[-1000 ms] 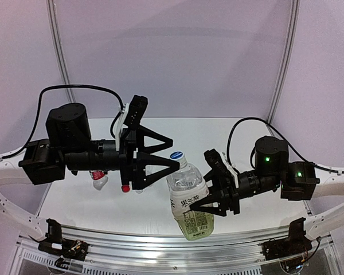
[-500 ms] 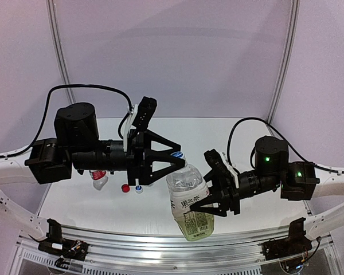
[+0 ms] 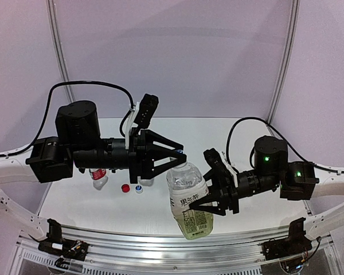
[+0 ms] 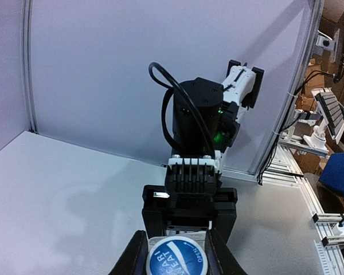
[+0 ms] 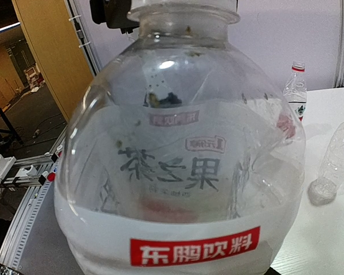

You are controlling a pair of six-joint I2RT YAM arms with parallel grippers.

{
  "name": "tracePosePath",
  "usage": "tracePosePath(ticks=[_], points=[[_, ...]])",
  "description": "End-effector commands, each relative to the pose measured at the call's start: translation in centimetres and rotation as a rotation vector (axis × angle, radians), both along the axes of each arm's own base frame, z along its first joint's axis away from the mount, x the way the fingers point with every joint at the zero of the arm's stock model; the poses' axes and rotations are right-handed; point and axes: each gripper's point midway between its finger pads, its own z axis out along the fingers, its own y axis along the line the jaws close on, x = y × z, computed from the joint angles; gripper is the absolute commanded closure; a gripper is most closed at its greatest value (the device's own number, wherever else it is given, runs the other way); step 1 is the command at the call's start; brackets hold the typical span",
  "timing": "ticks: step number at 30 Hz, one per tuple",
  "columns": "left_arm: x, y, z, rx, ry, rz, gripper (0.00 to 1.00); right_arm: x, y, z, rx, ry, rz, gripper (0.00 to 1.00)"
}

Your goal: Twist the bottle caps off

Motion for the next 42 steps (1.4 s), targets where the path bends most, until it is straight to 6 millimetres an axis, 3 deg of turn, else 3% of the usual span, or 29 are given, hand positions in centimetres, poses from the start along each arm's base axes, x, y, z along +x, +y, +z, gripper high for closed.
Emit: tracePosePath(ticks=[1, 5, 10, 13, 17, 24, 26, 27, 30, 36, 42], points=[[1.5, -0.3, 0.4, -0.004, 0.025, 0.071, 0.76, 0.9, -0.1, 0.8, 0.020, -0.029, -0.053, 0.84], [4.5, 0.2, 0.1, 0.003, 0.108, 0.286, 0.75, 4.7, -0.6, 0.6, -0.005, -0.067, -0.276, 0.84], [8.5, 0.2, -1.6, 0.043, 0.174, 0.652, 0.80, 10.7, -3.0, -1.6, -0.135, -0.131, -0.641, 0.85], [9.6, -1.1, -2.8, 0.082, 0.188, 0.738, 0.76, 11.6, -3.6, -2.0, -0.163, -0.144, -0.701, 0.86], [9.6, -1.9, -3.0, 0.060, 0.209, 0.743, 0.65, 11.5, -3.9, -1.6, -0.147, -0.146, -0.702, 0.86], [7.4, -2.0, -1.0, 0.008, 0.190, 0.619, 0.39, 10.9, -3.6, -1.4, -0.132, -0.138, -0.665, 0.86], [6.3, -1.3, 0.2, -0.033, 0.175, 0.559, 0.31, 10.6, -3.4, -1.3, -0.127, -0.134, -0.646, 0.86], [5.7, -1.2, -0.3, -0.025, 0.159, 0.519, 0.25, 10.3, -3.3, -1.2, -0.121, -0.128, -0.624, 0.86], [4.2, 0.5, 0.7, -0.049, 0.103, 0.436, 0.15, 8.8, -2.6, -0.7, -0.084, -0.111, -0.536, 0.86], [1.8, 3.2, 1.8, -0.046, 0.018, 0.256, 0.11, 4.2, -1.1, 0.7, 0.000, -0.068, -0.262, 0.85], [0.5, 3.6, 2.6, -0.066, -0.014, 0.117, 0.12, 1.1, -0.4, 1.2, 0.035, -0.036, -0.075, 0.85]])
